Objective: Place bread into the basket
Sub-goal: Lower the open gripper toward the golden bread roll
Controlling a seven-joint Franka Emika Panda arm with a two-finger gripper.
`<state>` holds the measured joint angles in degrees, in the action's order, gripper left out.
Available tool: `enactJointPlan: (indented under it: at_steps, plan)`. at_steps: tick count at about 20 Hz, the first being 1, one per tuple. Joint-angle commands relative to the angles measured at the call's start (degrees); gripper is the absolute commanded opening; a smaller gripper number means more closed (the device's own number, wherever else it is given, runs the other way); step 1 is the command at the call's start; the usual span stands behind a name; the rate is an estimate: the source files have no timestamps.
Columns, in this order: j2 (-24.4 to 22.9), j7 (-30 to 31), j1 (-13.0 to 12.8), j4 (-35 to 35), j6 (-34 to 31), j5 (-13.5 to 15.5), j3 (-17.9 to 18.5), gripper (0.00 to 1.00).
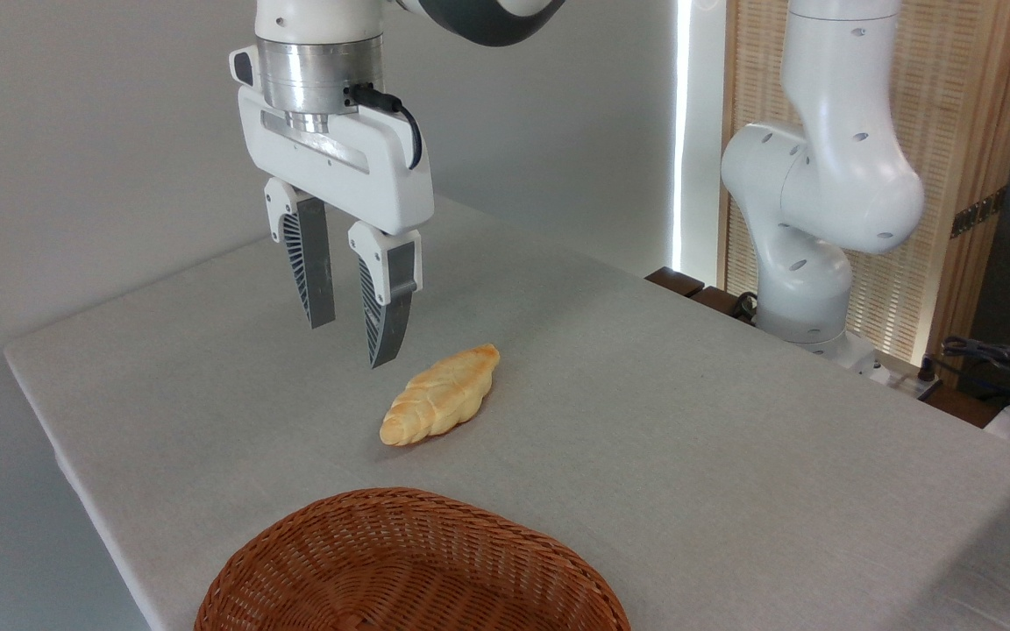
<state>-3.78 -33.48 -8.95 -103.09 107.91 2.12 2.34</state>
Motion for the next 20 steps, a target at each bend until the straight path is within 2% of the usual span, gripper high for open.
enactJointPlan:
  at_steps: [1,14,17,20]
  plan:
    - [0.01,0.08,0.25,0.96,-1.74,0.96,0.29,1.0]
    - [-0.26,-0.1,-0.19,-0.26,-1.74,0.96,-0.14,1.0]
    - [-1.83,-0.01,-1.24,-5.7,-1.57,0.96,-2.16,1.0]
    - [-4.21,-0.1,-2.82,-11.85,-0.34,0.96,-2.25,1.0]
